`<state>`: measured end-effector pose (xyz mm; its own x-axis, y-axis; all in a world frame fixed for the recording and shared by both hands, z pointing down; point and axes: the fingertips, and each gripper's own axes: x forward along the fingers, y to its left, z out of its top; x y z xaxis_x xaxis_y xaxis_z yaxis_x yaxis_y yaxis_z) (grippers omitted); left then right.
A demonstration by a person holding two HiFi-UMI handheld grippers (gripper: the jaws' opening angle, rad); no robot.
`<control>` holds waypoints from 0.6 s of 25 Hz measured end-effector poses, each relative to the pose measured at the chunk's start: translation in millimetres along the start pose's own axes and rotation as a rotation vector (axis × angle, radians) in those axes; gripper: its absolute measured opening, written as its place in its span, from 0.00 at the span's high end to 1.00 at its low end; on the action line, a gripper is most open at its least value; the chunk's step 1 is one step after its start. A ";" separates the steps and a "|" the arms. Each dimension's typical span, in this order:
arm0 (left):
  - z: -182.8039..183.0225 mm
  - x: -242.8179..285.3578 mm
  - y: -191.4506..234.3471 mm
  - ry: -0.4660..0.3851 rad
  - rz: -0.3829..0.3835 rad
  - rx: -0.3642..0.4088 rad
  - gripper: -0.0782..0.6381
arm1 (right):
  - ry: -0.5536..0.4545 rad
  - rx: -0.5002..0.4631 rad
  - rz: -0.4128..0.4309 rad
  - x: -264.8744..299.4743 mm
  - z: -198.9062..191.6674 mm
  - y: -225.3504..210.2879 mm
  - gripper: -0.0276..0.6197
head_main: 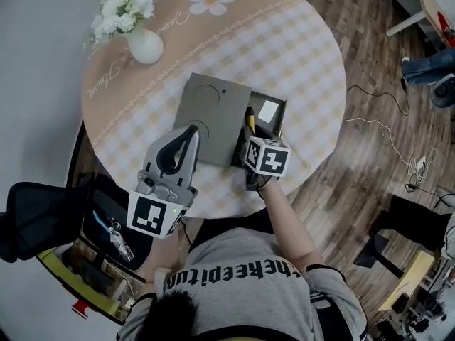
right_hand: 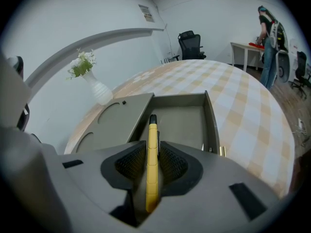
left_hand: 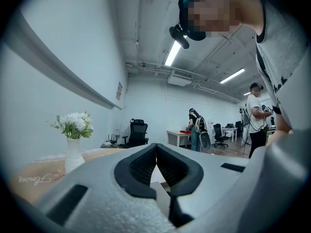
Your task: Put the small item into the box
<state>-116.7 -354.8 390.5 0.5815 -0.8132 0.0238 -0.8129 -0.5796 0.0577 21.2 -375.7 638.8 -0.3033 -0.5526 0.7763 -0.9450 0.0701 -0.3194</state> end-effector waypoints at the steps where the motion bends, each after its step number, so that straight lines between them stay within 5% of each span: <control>1: 0.0 -0.6 0.3 -0.001 0.001 0.000 0.87 | -0.007 -0.004 -0.002 -1.1 2.0 0.6 0.81; 15: 3.9 -7.6 -5.2 0.000 -0.003 -0.001 0.87 | -0.015 0.049 -0.059 -10.5 4.6 -9.8 0.94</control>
<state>-117.0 -345.8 386.0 0.5837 -0.8116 0.0233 -0.8112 -0.5818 0.0589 34.2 -374.4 631.2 -0.2448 -0.5666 0.7868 -0.9542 -0.0033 -0.2993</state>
